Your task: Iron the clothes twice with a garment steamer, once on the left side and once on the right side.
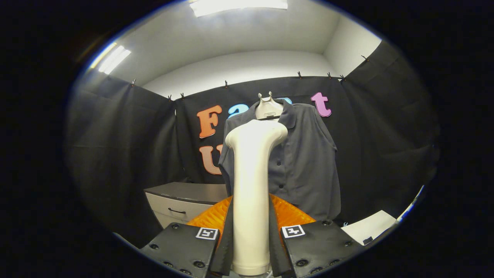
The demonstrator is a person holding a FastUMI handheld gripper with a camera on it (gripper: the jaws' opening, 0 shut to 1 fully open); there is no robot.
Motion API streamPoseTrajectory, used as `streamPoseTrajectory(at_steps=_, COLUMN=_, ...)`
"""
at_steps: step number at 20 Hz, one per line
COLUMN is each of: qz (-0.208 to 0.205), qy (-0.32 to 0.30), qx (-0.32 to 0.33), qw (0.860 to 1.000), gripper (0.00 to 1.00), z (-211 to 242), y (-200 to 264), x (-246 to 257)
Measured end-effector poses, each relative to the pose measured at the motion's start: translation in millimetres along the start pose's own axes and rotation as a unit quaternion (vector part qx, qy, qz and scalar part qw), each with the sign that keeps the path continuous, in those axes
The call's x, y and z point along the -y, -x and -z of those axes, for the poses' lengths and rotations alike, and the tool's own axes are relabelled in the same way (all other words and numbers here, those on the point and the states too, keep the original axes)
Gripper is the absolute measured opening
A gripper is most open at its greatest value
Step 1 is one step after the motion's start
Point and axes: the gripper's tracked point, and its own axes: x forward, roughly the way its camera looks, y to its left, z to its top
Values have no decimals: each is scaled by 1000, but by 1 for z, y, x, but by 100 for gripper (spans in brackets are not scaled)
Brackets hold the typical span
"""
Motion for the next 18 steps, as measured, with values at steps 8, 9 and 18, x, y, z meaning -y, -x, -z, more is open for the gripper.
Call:
streamPoseTrajectory(at_steps=8, qz=3, qy=1, qx=-2, qw=1000, gripper=46, z=1, y=3, x=0)
streamPoseTrajectory(at_steps=9, qz=3, qy=0, qx=-2, qw=1000, gripper=46, z=0, y=3, x=0)
streamPoseTrajectory(at_steps=18, qz=5, qy=-7, qx=-7, qw=1000, gripper=46, z=5, y=4, x=-1)
